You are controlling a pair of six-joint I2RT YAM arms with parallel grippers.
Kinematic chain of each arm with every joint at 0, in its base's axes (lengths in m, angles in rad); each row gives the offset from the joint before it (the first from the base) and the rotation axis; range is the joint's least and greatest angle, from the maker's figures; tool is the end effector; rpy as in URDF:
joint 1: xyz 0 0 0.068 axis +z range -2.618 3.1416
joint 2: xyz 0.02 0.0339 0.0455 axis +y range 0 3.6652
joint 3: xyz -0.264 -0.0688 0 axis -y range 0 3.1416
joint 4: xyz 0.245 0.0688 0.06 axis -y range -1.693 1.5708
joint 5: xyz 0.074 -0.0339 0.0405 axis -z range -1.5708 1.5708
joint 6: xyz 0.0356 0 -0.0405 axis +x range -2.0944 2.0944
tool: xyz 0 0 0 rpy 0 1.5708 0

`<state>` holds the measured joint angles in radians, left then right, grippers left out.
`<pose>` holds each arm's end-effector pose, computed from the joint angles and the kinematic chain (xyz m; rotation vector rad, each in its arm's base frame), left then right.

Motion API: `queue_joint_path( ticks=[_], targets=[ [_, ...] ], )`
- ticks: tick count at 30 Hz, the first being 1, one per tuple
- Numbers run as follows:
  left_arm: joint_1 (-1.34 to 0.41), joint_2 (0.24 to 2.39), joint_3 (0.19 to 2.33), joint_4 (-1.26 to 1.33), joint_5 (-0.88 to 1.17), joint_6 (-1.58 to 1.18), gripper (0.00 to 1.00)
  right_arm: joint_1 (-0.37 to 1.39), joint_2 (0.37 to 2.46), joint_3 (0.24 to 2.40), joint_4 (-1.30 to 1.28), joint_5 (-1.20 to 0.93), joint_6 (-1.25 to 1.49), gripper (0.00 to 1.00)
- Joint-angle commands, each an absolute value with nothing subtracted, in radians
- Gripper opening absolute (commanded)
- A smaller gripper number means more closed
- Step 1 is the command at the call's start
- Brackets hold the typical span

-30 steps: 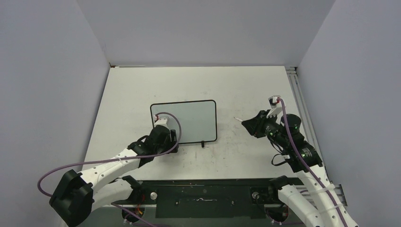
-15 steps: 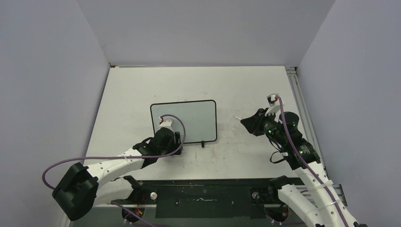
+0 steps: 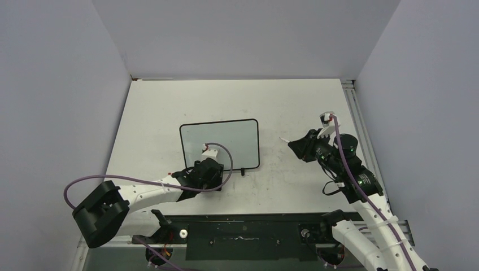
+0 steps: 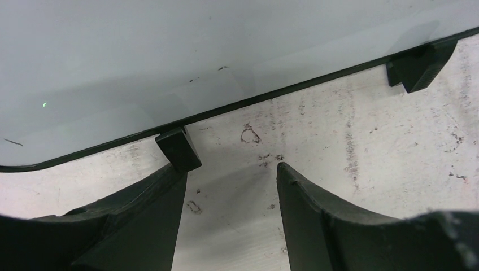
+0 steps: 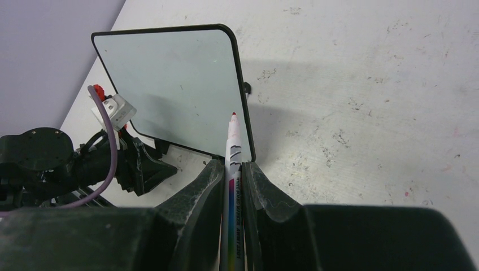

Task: Write a sentence on the whiteboard
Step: Move the whiteboard to the center of the board.

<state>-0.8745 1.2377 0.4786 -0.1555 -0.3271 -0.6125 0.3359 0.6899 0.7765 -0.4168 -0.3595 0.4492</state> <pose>0.1489 -0.1602 0.1525 0.1823 2.4300 -0.2650 0.1439 0.0635 0.3277 -0.1430 1.9708 0.8645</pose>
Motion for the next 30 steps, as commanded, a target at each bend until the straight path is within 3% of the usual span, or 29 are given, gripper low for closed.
queue_joint_path(
  ticks=[1,13,30],
  targets=[
    [-0.912,1.267,0.548,-0.096,-0.354,-0.608,0.57,0.347,0.666,0.789,-0.378,-0.339,0.431,0.05],
    [-0.903,1.269,0.573,-0.174,-0.454,-0.685,0.60,0.347,0.637,0.777,-0.405,-0.330,0.423,0.05],
    [-0.957,1.355,0.613,-0.071,-0.379,-0.683,0.61,0.347,0.614,0.770,-0.426,-0.319,0.418,0.05]
  ],
)
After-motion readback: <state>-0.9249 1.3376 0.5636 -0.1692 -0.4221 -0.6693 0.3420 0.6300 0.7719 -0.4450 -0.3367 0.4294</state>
